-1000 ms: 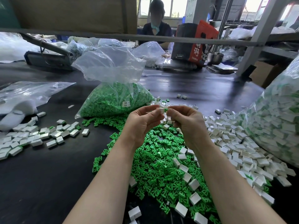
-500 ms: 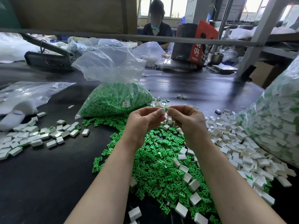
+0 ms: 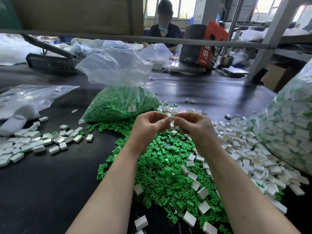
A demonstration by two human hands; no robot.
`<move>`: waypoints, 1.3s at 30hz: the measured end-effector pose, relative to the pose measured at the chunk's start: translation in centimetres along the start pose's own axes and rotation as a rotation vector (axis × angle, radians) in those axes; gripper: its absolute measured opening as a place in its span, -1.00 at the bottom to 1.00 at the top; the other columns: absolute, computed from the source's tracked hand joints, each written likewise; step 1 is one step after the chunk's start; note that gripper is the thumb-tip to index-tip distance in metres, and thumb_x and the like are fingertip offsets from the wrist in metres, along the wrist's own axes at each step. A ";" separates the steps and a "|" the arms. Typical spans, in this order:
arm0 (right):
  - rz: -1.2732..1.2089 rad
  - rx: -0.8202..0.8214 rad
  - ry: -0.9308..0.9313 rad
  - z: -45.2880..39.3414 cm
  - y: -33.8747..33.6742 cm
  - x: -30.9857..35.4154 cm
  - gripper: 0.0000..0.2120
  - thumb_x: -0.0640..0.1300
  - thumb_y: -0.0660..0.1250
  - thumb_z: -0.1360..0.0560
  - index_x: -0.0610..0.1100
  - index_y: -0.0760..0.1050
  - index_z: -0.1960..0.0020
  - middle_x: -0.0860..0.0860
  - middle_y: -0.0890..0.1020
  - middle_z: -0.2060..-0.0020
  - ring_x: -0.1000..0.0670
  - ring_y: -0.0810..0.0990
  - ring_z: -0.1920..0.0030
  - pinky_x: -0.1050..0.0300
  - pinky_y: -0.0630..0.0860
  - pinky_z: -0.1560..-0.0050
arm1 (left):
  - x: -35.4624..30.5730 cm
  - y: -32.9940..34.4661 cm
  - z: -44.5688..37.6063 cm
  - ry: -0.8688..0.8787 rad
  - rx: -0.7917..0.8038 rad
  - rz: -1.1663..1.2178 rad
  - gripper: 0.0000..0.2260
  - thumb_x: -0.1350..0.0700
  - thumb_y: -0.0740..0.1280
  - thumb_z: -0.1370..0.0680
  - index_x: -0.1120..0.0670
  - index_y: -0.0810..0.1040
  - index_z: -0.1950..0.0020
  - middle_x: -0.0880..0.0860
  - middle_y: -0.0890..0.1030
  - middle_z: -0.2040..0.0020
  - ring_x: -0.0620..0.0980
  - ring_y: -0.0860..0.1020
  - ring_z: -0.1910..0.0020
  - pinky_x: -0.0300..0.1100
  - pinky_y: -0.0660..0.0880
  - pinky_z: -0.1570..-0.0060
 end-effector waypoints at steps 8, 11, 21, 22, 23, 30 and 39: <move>0.087 0.083 0.021 0.2 0.6 -0.4 -0.93 -0.22 0.43 -0.50 -0.20 0.61 0.15 0.01 0.66 0.38 0.12 0.52 0.43 0.26 0.46 0.41 | 0.1 -0.6 0.1 0.024 -0.005 -0.045 -0.91 0.22 0.47 -0.47 0.19 0.65 0.06 0.13 0.70 0.20 0.00 0.68 0.21 -0.23 0.59 0.18; 0.109 0.090 0.024 0.3 0.7 -0.4 -0.92 -0.23 0.42 -0.50 -0.20 0.60 0.17 0.01 0.65 0.39 0.14 0.50 0.45 0.27 0.44 0.43 | 0.2 -0.2 0.1 0.026 -0.004 -0.024 -0.93 0.24 0.46 -0.47 0.19 0.64 0.07 0.14 0.71 0.20 0.04 0.70 0.18 -0.24 0.58 0.21; 0.133 0.136 0.014 0.4 1.2 -0.4 -0.89 -0.28 0.43 -0.48 -0.16 0.59 0.22 0.03 0.64 0.41 0.18 0.55 0.43 0.35 0.44 0.39 | 0.4 -0.3 -0.3 0.053 0.010 -0.089 -0.96 0.32 0.44 -0.48 0.22 0.61 0.12 0.15 0.70 0.24 0.06 0.70 0.24 -0.21 0.61 0.21; 0.135 0.136 0.009 0.4 1.2 -0.3 -0.89 -0.28 0.43 -0.48 -0.15 0.59 0.22 0.03 0.64 0.41 0.17 0.54 0.43 0.34 0.44 0.38 | 0.4 -0.3 -0.3 0.057 0.011 -0.095 -0.95 0.32 0.44 -0.48 0.21 0.61 0.13 0.15 0.70 0.24 0.06 0.70 0.24 -0.21 0.60 0.21; 0.144 0.136 0.002 0.4 1.2 -0.2 -0.89 -0.27 0.44 -0.48 -0.15 0.59 0.22 0.03 0.64 0.41 0.16 0.55 0.42 0.33 0.45 0.38 | 0.4 -0.2 -0.3 0.056 0.014 -0.097 -0.95 0.32 0.44 -0.48 0.22 0.60 0.12 0.14 0.70 0.25 0.06 0.70 0.23 -0.22 0.60 0.21; 0.191 0.136 -0.021 0.4 1.2 -0.1 -0.91 -0.26 0.45 -0.47 -0.17 0.60 0.20 -0.01 0.65 0.37 0.10 0.58 0.37 0.28 0.47 0.34 | 0.5 0.1 -0.2 0.060 0.036 -0.097 -0.95 0.34 0.42 -0.48 0.26 0.59 0.10 0.17 0.69 0.22 0.07 0.70 0.22 -0.22 0.60 0.18; 0.179 0.156 -0.032 0.4 1.2 0.0 -0.93 -0.24 0.44 -0.49 -0.22 0.61 0.16 -0.02 0.66 0.37 0.10 0.54 0.39 0.28 0.46 0.37 | 0.8 1.1 -0.1 0.049 0.205 -0.376 -0.91 0.16 0.31 -0.61 0.17 0.54 0.05 0.03 0.66 0.28 -0.07 0.61 0.30 -0.22 0.57 0.20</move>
Point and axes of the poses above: each hand's wrist, its own z-axis away from the middle knuckle, its own y-axis out of the palm, x = y × z, the point moved 10 cm from there along -z, towards the middle knuckle
